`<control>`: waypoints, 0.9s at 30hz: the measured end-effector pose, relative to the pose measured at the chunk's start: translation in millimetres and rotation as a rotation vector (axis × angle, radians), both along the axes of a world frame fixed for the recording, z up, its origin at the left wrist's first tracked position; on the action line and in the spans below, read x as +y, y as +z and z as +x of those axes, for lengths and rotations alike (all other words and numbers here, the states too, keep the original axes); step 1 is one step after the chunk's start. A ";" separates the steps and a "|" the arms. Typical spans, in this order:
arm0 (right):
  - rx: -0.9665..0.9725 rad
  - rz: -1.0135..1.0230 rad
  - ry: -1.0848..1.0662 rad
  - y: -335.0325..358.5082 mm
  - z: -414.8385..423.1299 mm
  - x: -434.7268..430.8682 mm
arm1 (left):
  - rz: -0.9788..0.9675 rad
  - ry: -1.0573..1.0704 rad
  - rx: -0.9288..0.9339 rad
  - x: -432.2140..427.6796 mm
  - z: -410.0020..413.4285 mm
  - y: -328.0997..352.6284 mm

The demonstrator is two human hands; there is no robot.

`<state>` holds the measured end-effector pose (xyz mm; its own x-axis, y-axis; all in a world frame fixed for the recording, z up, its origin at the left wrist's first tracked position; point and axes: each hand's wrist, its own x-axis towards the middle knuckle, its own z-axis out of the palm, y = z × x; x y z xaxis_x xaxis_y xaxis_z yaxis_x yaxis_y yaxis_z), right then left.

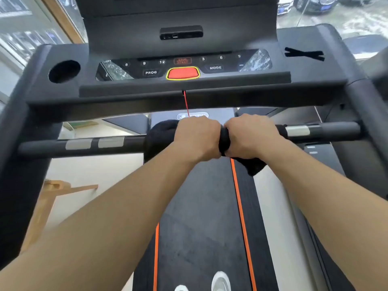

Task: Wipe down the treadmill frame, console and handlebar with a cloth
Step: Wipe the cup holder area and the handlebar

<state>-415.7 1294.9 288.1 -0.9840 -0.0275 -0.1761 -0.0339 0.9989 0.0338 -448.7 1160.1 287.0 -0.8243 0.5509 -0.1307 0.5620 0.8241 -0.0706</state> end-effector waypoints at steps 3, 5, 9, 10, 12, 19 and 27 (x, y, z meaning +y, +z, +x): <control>-0.255 -0.129 0.024 4.4 -19.5 4.7 | 0.022 -0.083 -0.086 -0.3 -12.9 -4.1; -0.366 -0.209 0.025 9.1 -24.4 7.2 | 0.028 -0.119 -0.147 -2.6 -18.0 -4.9; -0.068 -0.054 0.074 -0.2 -9.4 8.4 | -0.026 -0.062 -0.309 5.3 -27.5 0.6; 0.113 0.019 0.098 -11.3 -1.4 8.4 | -0.041 -0.049 -0.322 7.7 -27.5 2.7; 0.468 0.049 0.111 -35.3 15.2 6.1 | -0.050 -0.020 -0.252 10.5 -20.1 2.2; 0.434 0.060 0.039 -34.3 13.7 3.1 | 0.246 -0.065 0.558 0.3 19.5 -46.3; -0.248 -0.172 0.059 4.5 -15.2 20.1 | -0.064 -0.018 -0.502 24.2 -30.4 13.3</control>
<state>-430.9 1315.0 292.6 -0.9074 -0.1336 -0.3985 -0.0781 0.9852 -0.1525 -479.1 1184.3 300.3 -0.6417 0.5422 -0.5425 0.5533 0.8170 0.1623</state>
